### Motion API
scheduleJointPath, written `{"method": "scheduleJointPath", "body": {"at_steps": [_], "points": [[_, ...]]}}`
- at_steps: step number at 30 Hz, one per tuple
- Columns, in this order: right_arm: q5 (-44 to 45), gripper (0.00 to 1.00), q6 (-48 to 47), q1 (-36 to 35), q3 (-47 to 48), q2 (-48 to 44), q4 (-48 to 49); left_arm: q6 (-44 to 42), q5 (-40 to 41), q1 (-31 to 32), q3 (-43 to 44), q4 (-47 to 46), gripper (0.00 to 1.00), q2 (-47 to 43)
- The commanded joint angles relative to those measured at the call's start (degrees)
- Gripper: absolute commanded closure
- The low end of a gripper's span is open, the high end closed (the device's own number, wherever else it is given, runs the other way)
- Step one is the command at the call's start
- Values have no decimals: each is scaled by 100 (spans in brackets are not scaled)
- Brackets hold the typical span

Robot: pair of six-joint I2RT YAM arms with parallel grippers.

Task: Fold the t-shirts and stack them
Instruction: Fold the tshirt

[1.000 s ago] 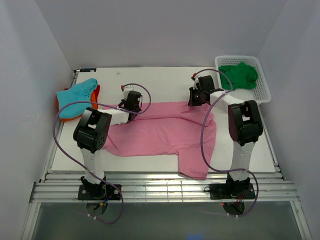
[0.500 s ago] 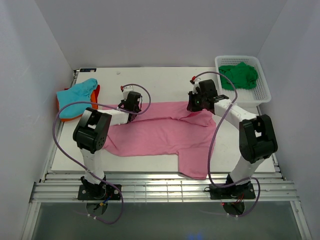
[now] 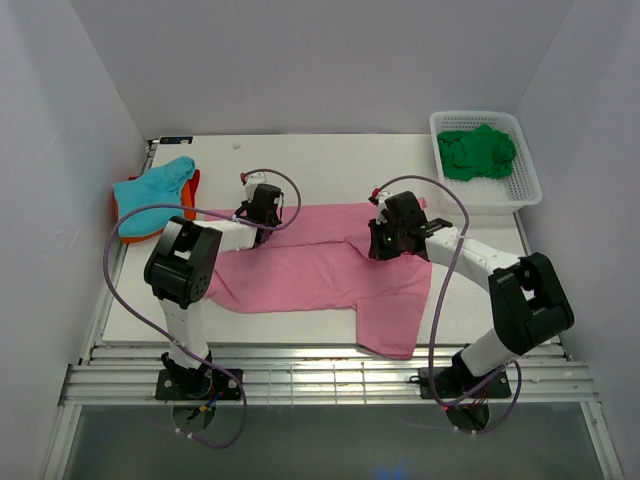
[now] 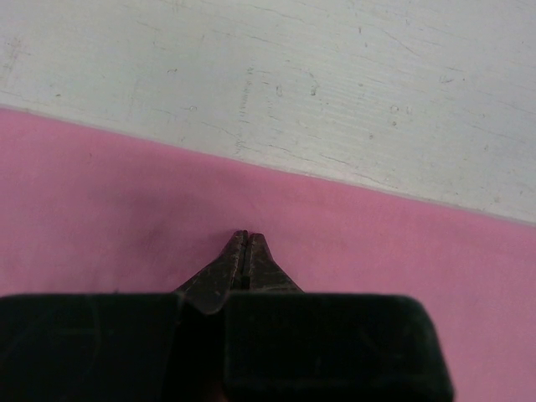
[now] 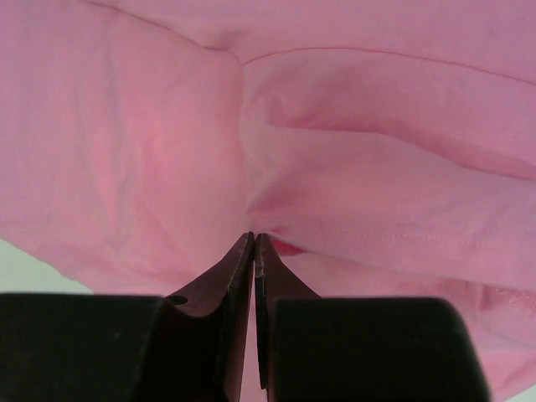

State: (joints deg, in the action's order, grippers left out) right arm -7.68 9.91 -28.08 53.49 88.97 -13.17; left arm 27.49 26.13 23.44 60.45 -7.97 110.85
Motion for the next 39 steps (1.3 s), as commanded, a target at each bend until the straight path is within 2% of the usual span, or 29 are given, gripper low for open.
{"method": "scheduleJointPath", "body": {"at_steps": [1,9,11,12,13,14,16,20,24,30,39], "points": [[188,91,186,-294,-50,-406,-62,2,-29,29,-77,67,100,-406],[355,90,389,-752,-296,-846,-247,3,-99,29,-86,76,100,-362],[364,82,397,-831,-340,-855,-318,-6,-126,29,-51,76,100,-345],[381,74,389,-849,-340,-837,-431,-6,-134,29,-42,85,100,-327],[425,59,380,-910,-340,-829,-493,-6,-152,29,-33,85,100,-327],[469,51,380,-954,-322,-846,-546,-6,-152,29,-24,85,100,-318],[627,46,389,-1042,-322,-1021,-591,-15,-152,29,-24,93,100,-301],[1144,42,433,-1051,-454,-1373,-249,-15,-143,29,-6,111,100,-274],[1050,43,336,-1051,-112,-935,-431,-6,-170,38,2,111,100,-257],[988,51,310,-1060,-103,-171,-195,-50,-100,38,-6,155,100,-283],[1129,57,275,-1051,-15,156,-90,-138,15,38,-15,155,100,-283]]}}
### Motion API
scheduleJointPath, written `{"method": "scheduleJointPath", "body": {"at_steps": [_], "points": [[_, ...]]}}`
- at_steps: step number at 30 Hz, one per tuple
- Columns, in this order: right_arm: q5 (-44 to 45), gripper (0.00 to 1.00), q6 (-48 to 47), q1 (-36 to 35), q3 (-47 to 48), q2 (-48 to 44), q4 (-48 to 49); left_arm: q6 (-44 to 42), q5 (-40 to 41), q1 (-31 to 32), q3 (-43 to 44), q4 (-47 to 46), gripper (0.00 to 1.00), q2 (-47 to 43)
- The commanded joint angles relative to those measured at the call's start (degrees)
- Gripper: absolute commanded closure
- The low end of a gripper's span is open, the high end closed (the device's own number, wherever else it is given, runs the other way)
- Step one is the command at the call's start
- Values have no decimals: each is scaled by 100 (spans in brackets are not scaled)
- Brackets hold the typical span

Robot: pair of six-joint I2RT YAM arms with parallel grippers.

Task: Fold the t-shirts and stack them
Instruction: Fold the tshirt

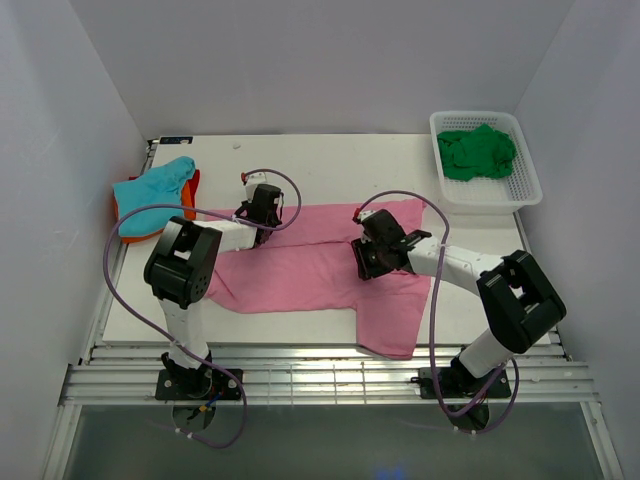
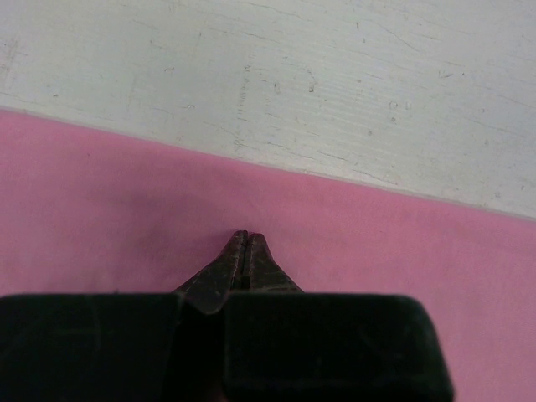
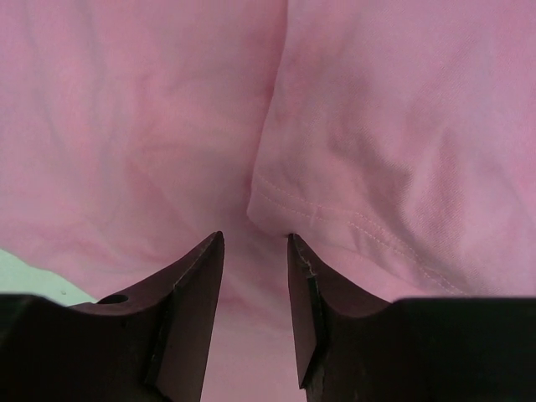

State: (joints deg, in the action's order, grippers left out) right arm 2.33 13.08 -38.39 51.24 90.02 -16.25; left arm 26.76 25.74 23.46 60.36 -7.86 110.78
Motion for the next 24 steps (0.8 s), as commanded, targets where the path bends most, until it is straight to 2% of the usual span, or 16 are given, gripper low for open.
{"method": "scheduleJointPath", "body": {"at_steps": [1,13,19,24], "points": [[119,58,-34,-28,228,94,219,-57,54,35,-6,153,100,-259],[303,62,-69,-28,360,393,351,-84,98,35,2,144,100,-241],[409,81,-60,-28,351,499,430,-110,125,35,-24,144,100,-268],[453,87,-69,-46,299,237,395,-110,116,35,-15,144,100,-259]]}}
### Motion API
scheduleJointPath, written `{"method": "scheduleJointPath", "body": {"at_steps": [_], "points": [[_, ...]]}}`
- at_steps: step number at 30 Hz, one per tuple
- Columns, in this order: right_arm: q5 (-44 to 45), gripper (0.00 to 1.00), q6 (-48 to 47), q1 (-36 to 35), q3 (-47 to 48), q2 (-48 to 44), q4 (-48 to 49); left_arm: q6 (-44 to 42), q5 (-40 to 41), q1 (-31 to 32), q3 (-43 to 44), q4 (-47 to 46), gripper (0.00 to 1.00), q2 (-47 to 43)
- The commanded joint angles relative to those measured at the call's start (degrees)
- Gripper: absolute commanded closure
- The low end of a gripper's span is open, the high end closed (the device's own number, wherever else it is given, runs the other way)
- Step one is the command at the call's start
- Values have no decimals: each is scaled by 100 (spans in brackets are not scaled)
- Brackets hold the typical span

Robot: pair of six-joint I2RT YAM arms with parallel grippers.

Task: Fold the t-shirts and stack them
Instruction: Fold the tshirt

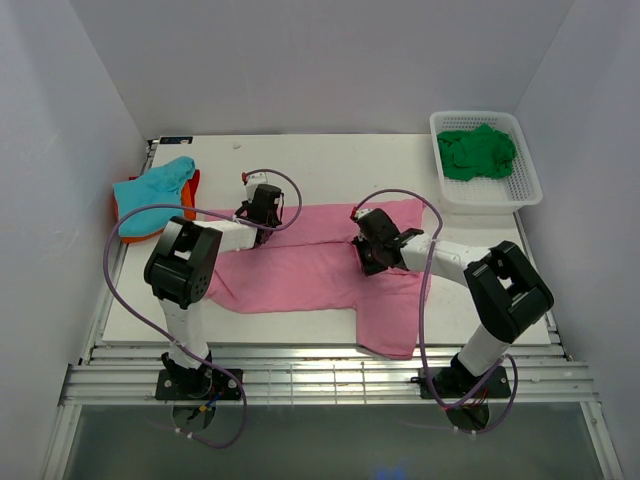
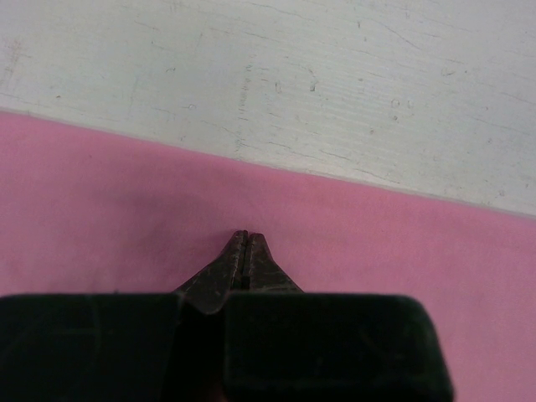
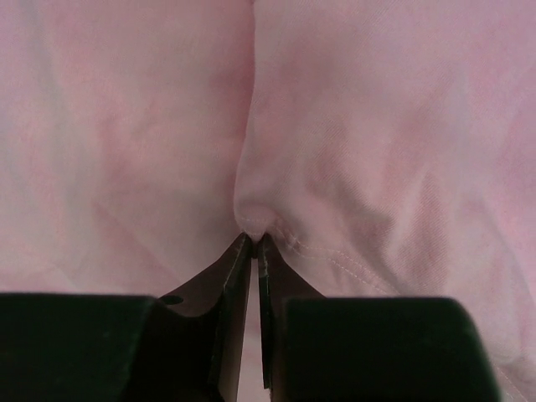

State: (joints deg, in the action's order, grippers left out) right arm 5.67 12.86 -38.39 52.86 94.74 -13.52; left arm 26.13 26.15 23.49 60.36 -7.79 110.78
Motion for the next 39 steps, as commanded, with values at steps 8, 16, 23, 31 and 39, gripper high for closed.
{"method": "scheduleJointPath", "body": {"at_steps": [8,16,23,31,39], "points": [[-144,88,-65,-142,268,-834,-177,6,-31,33,37,146,100,-189],[-383,72,-108,-204,436,-589,-546,24,-58,33,81,199,100,-189],[-251,50,-100,-335,383,-692,-705,-73,-23,33,64,252,100,-268],[724,55,-179,-283,769,-949,-634,-266,996,25,2,480,100,-759],[901,92,-407,235,1788,219,-476,-328,1402,-63,11,630,100,-1015]]}}
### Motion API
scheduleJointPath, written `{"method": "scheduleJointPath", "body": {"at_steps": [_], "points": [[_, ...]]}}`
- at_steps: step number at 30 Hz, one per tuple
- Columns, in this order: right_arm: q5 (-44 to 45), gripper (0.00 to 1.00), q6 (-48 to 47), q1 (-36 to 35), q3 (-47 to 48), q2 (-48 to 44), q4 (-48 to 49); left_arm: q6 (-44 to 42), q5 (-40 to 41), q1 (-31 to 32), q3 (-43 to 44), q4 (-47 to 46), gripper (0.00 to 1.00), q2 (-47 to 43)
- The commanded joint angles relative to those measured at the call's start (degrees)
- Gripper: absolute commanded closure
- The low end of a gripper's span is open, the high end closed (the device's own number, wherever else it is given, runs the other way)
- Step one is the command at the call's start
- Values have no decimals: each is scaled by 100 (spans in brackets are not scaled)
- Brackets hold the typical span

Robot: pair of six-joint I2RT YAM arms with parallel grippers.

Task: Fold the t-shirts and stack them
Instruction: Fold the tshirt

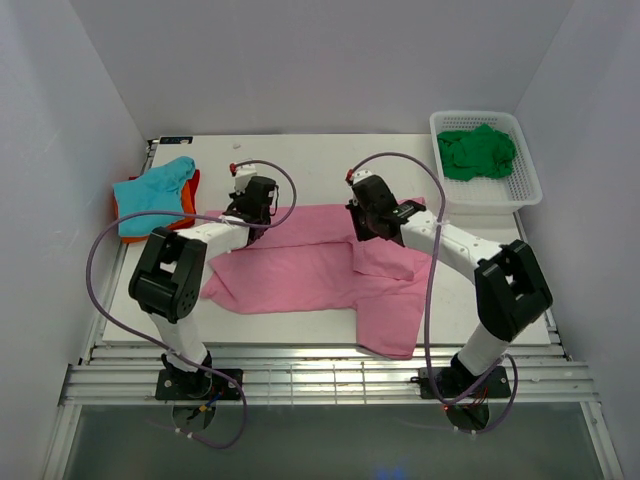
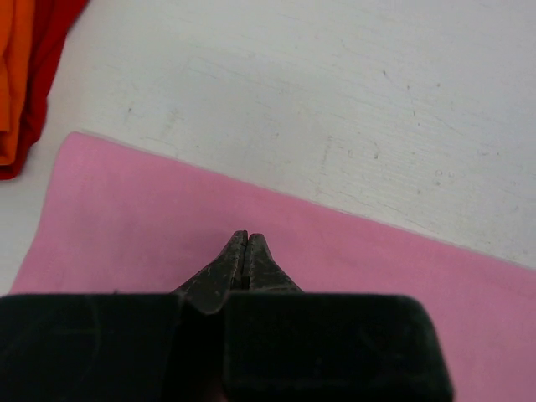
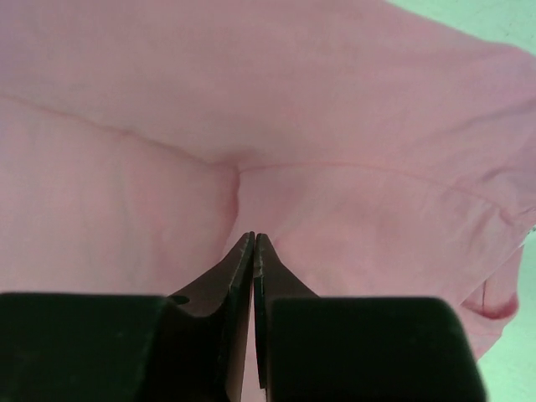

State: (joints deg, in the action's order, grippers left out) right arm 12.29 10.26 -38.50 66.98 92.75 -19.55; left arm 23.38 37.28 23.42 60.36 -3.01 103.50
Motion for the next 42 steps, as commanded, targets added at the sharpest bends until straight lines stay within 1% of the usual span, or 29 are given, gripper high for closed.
{"method": "scheduleJointPath", "body": {"at_steps": [1,6,7,13,19,26,30,35,42], "points": [[204,92,-182,421,473,541,127,-35,306,-100,20,221,100,-269],[-165,92,-226,1045,921,1095,302,35,333,-355,20,432,100,-199],[-270,92,-261,1238,1113,1183,303,53,281,-486,-15,432,100,-190],[-578,92,-411,1862,1835,1799,233,150,34,-1014,-86,433,100,-190],[-781,92,-464,2293,2231,2422,75,123,-28,-1164,-7,485,100,-67],[-922,92,-455,2584,2311,2792,57,193,-36,-1191,64,643,100,100],[-887,92,-446,2663,2214,2766,39,246,-36,-1217,73,731,100,144],[-632,92,-481,2751,2082,2652,39,273,-71,-1278,37,757,100,170],[-465,92,-508,2936,2179,2722,-84,325,-89,-1384,2,819,100,232]]}}
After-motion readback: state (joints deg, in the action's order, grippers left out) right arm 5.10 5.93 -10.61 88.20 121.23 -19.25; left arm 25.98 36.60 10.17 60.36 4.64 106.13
